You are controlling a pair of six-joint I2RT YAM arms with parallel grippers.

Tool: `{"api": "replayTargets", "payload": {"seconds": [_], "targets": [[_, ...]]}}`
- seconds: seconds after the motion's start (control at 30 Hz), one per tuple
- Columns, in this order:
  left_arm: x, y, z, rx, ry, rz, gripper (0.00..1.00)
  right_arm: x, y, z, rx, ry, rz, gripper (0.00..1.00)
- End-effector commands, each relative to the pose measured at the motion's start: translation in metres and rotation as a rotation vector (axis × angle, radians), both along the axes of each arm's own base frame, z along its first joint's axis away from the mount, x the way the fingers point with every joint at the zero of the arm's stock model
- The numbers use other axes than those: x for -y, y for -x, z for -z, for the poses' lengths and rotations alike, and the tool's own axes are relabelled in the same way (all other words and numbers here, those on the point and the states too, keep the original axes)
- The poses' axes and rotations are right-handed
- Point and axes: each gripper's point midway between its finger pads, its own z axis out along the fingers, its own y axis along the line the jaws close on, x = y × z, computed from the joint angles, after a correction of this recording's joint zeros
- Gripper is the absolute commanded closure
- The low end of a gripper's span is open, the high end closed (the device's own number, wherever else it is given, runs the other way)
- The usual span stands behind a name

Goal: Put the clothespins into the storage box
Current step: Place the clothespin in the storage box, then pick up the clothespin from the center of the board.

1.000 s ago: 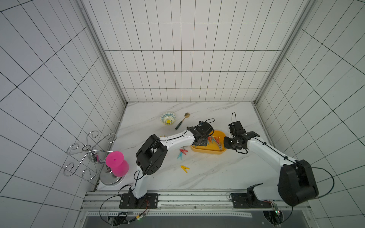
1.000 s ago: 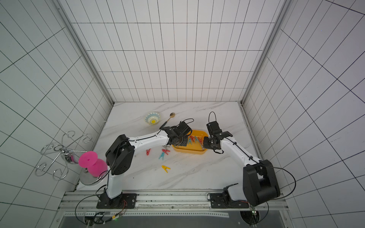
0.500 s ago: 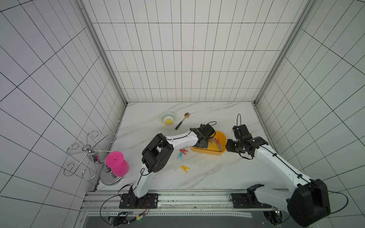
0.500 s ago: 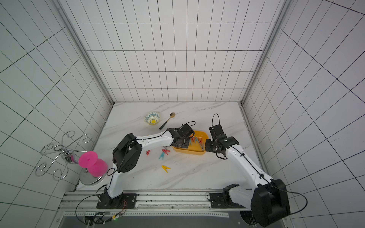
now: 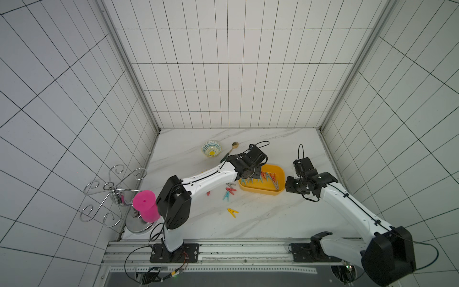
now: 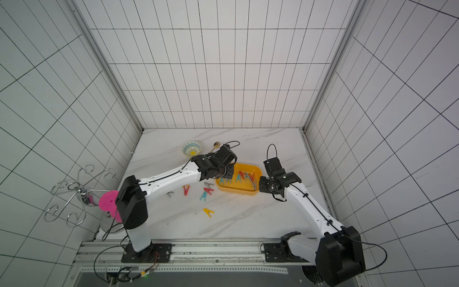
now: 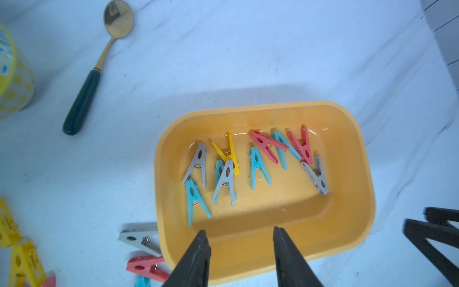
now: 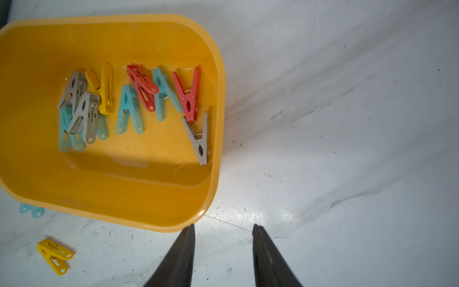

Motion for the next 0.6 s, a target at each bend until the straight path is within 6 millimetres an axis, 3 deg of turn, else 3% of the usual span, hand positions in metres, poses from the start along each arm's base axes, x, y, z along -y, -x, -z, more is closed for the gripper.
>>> {"api": "replayTargets", "payload": {"seconds": [0.0, 0.1, 0.37, 0.57], "targets": [[-0.030, 0.018, 0.007, -0.012, -0.048, -0.030, 0.51, 0.007, -0.006, -0.010, 0.029, 0.032, 0.016, 0.57], [-0.052, 0.038, 0.010, -0.024, -0.036, -0.056, 0.47, 0.006, -0.008, -0.012, 0.031, 0.031, 0.016, 0.56], [-0.100, 0.093, 0.041, -0.065, -0.034, -0.168, 0.42, 0.004, -0.008, -0.011, 0.032, 0.044, 0.011, 0.54], [-0.104, 0.128, 0.073, -0.066, 0.016, -0.279, 0.43, 0.002, -0.007, -0.003, 0.016, 0.064, 0.005, 0.53]]}}
